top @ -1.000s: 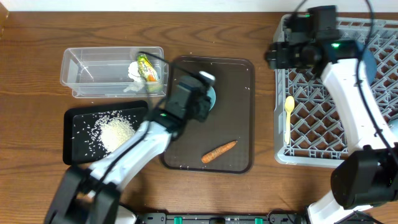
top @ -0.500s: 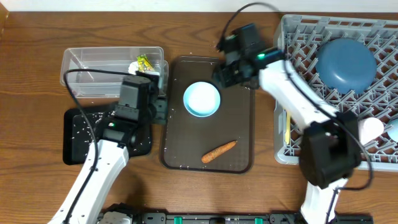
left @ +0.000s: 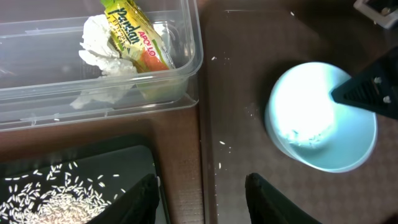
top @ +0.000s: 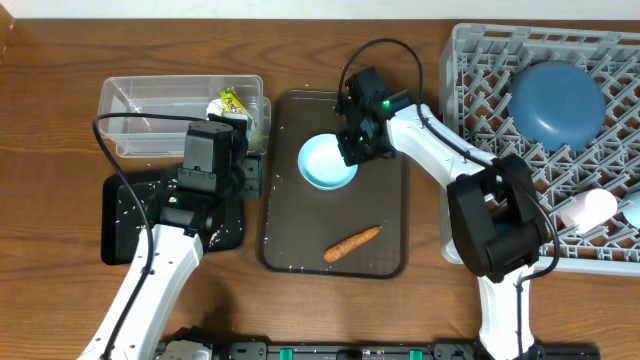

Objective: Sort waste into correct bins and load items into the dishwasher rack
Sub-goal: 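Carry the white bowl with the right gripper into the rack and release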

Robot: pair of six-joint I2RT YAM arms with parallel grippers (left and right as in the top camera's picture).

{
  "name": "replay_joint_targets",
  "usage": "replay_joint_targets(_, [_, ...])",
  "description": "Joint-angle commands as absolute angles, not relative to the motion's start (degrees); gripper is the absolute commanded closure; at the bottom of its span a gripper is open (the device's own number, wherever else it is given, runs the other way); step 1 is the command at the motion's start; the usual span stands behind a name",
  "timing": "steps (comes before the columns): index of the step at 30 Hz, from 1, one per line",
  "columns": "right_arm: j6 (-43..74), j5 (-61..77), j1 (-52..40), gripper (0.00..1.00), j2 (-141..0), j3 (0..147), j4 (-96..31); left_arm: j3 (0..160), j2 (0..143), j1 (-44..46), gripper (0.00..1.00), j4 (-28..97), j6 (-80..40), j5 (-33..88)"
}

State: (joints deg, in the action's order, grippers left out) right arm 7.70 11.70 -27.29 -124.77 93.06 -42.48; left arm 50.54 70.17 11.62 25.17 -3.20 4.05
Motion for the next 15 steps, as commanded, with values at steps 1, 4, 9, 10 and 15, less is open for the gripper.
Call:
replay_joint_targets(1, [8.08, 10.17, -25.78, 0.99, -123.50, 93.89, -42.24, 51.18, 69.65, 11.31, 0.52, 25.26, -3.77, 3.40])
replay_joint_targets(4, [8.08, 7.31, -23.92, 0.99, -120.57, 94.85, -42.76, 51.18, 69.65, 11.31, 0.52, 25.26, -3.77, 3.40])
replay_joint_targets(9, [4.84, 1.30, -18.39, 0.99, -111.24, 96.01, -42.92, 51.18, 69.65, 11.31, 0.51, 25.21, -3.77, 3.40])
replay_joint_targets(10, [4.08, -0.38, -17.34, 0.99, -109.58, 96.01, -43.00, 51.18, 69.65, 11.31, 0.51, 25.21, -3.77, 3.40])
replay_joint_targets(15, [-0.30, -15.42, -12.19, 0.99, -102.35, 96.01, -43.22, 51.18, 69.65, 11.31, 0.51, 25.21, -3.77, 3.38])
